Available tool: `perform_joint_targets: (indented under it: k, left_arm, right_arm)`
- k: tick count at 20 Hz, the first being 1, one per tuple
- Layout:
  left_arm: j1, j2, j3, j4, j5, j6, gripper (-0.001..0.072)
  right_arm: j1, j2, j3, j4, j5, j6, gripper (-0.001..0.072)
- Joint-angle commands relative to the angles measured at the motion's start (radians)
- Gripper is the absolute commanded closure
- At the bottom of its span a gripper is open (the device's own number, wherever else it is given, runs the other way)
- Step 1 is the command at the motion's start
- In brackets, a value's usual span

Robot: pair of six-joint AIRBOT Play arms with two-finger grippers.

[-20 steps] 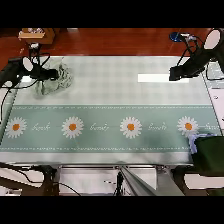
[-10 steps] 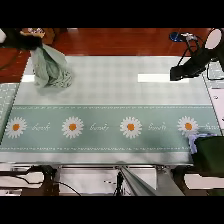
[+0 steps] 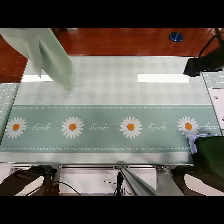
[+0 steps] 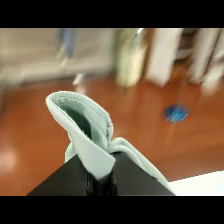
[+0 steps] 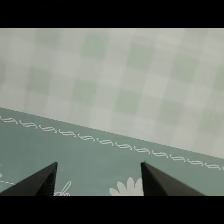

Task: Fold the shirts.

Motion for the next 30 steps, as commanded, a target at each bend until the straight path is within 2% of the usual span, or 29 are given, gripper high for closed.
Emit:
perform_joint_targets:
  k: [1, 5, 7, 10, 14, 16, 20, 23, 26, 30]
  left_arm:
    - [-0.124, 0.118, 0.014, -0.065, 0.028, -0.001, 0.0671]
    - [-0.235, 0.124, 0.014, -0.257, 0.15, -0.001, 0.0671]
    - [-0.286, 0.102, 0.014, -0.267, 0.174, 0.0, 0.0671]
    - [-0.313, 0.052, 0.013, -0.267, 0.134, 0.0, 0.0671]
    - [-0.313, -0.006, 0.013, -0.169, -0.027, 0.0, 0.0672]
    - [-0.313, 0.005, 0.014, -0.09, -0.059, 0.0, 0.0672]
    - [-0.313, 0.073, 0.014, 0.056, 0.018, 0.0, 0.0672]
    - [-0.313, 0.09, 0.014, 0.064, 0.058, -0.001, 0.0672]
    - [-0.313, 0.052, -0.004, 0.002, 0.039, -0.002, 0.0672]
    - [-0.316, -0.076, -0.064, -0.213, 0.027, -0.001, 0.0671]
  right_arm:
    - [0.0, 0.125, 0.0, -0.001, 0.005, 0.002, 0.0125]
    - [0.0, 0.201, 0.0, -0.001, 0.006, 0.002, 0.0125]
    - [0.0, 0.216, 0.0, -0.001, 0.016, 0.002, 0.0125]
    - [0.0, 0.22, 0.0, -0.001, 0.05, 0.002, 0.0125]
    - [0.0, 0.22, 0.0, -0.002, 0.051, 0.001, 0.0125]
    - [0.0, 0.22, 0.0, -0.002, 0.051, 0.001, 0.0125]
    - [0.0, 0.219, 0.0, -0.002, 0.045, 0.0, 0.0125]
    - [0.0, 0.219, 0.0, -0.002, 0.035, 0.001, 0.0125]
    - [0.0, 0.219, 0.0, -0.002, 0.023, 0.0, 0.0125]
    - [0.0, 0.219, 0.0, -0.037, 0.018, 0.001, 0.0125]
